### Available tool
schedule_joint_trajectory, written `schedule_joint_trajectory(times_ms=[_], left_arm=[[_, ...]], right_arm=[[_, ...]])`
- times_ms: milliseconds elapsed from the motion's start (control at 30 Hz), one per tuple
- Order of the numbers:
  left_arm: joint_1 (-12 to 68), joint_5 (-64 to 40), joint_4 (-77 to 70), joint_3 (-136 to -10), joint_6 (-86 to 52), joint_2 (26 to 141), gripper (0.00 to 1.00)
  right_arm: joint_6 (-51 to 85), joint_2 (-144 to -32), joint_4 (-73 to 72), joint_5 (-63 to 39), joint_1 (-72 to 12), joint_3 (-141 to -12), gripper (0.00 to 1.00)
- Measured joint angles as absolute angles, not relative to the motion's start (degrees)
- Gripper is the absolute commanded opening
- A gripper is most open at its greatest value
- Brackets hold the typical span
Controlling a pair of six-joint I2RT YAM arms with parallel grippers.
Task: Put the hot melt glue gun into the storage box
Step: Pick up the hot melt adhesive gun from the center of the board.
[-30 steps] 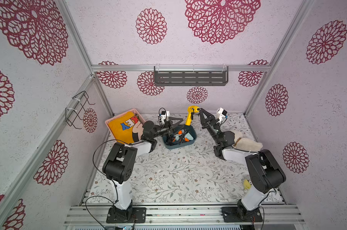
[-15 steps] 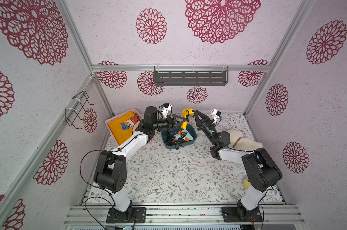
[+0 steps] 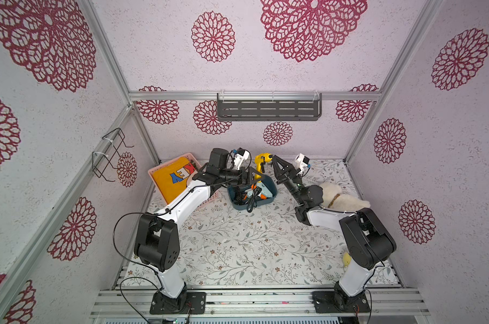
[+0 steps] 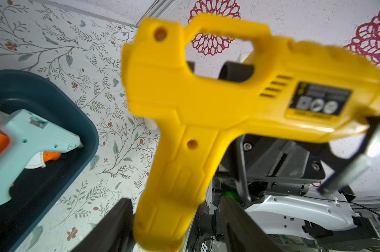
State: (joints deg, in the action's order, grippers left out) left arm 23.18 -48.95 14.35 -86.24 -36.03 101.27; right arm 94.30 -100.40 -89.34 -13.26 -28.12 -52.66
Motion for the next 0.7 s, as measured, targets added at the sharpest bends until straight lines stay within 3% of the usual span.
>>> schedule_joint_trajectory(times_ms=[600, 633, 667, 700], left_arm=[[24.0, -45.5, 24.1, -91.5, -28.5, 102.9, 0.19], [24.0, -44.6, 25.4, -92.3, -27.6, 102.9, 0.16], [24.0, -43.9, 26.6, -93.0, -26.7, 102.9, 0.15], [23.9, -42.9, 28.4, -93.9, -25.6, 102.9, 0.14]], right_arm=[[96.2, -101.1, -89.3, -12.2, -28.4, -52.7, 0.00], [96.3, -101.1, -89.3, -12.1, -28.4, -52.6, 0.04], [96.6, -101.1, -89.3, -11.8, -28.4, -52.5, 0.20], [97.1, -101.1, -89.4, -11.5, -28.3, -52.2, 0.30]])
